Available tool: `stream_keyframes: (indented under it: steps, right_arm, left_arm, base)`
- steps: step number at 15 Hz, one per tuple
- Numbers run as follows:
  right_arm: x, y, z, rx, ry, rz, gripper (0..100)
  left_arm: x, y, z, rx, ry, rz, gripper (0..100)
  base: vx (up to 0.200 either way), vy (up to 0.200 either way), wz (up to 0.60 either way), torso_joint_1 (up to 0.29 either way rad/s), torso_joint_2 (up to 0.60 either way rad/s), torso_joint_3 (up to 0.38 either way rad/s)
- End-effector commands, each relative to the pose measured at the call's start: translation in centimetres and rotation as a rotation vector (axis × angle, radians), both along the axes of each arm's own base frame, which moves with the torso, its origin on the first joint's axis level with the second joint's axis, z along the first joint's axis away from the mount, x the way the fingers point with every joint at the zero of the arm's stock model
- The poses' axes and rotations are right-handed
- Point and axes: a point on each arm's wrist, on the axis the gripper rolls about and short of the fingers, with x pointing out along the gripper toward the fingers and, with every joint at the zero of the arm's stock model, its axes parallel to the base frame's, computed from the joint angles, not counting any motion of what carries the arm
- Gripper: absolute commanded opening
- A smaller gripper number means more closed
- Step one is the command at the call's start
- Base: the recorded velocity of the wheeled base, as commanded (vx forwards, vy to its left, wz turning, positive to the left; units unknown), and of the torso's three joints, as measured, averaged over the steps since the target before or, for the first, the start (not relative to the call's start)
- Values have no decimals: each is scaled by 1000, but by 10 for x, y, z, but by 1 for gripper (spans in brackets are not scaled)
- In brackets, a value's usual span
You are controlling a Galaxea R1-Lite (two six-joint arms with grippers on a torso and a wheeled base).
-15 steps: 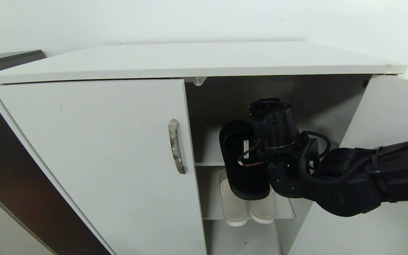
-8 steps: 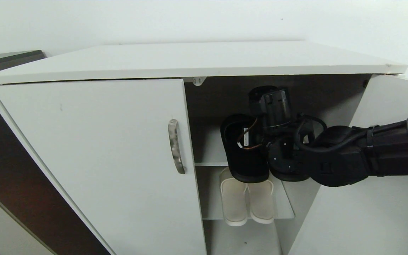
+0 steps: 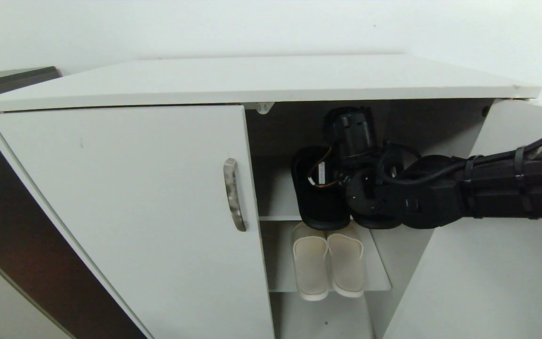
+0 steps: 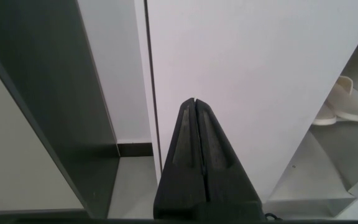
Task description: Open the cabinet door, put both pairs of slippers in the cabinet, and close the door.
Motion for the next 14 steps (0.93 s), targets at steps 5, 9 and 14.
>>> stream_keyframes:
  steps: [5,9,14]
  right_arm:
    - [10,3,-12,-11,15,-12,0]
    - [12,2,-14,-12,20,-16,0]
    - [14,4,-19,-18,28,-13,0]
  left_arm:
    - [0,0,0,0,1,1,0]
    - [0,0,0,0,0,0,0]
    - [0,0,0,0,0,0,0]
  base:
    - [0,0,0,0,0,0]
    - [0,0,0,0,0,0]
    - [0,0,0,0,0,0]
